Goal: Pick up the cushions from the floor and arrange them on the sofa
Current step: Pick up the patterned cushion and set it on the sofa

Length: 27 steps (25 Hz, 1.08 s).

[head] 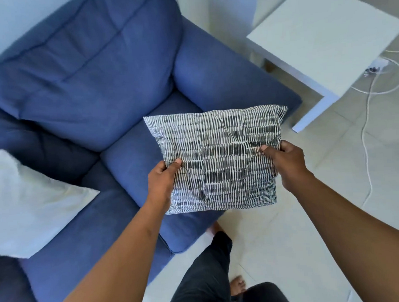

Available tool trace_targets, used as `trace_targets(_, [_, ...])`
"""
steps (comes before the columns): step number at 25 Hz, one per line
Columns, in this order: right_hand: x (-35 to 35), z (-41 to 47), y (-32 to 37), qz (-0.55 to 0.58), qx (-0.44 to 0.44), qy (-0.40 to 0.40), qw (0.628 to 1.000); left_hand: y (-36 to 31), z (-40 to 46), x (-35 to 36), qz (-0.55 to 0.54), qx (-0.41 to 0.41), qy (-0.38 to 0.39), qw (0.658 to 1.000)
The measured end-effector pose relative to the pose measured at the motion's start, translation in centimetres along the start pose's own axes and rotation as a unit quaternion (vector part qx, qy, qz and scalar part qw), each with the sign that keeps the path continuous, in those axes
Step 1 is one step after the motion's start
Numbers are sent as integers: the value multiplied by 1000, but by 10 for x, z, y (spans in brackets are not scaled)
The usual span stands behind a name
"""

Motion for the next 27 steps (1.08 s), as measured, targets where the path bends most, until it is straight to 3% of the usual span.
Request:
trace_targets(5, [83,33,42,-26,-6,71,997,-41,30,-36,-11,10,-45,999])
trace_targets(16, [242,117,92,-128,11,235,964,-57,98,-91,-55,-77,-204,974])
trace_targets(22, [318,172,87,-214,-28,278,936,-48,159,-110,-88,-98,-259,957])
trace_targets(27, [379,198,76,-206,-58,287,934,-48,211,-137,-78,-94,-284,951])
Point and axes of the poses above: each hand's wrist, its own z-axis towards the middle knuckle, its own x-axis out of the palm, y = z × x, the point moved 2 cm from there along z, towards the middle knuckle, and after that the axes turned 13 degrees about z, right-handed, at the moved point
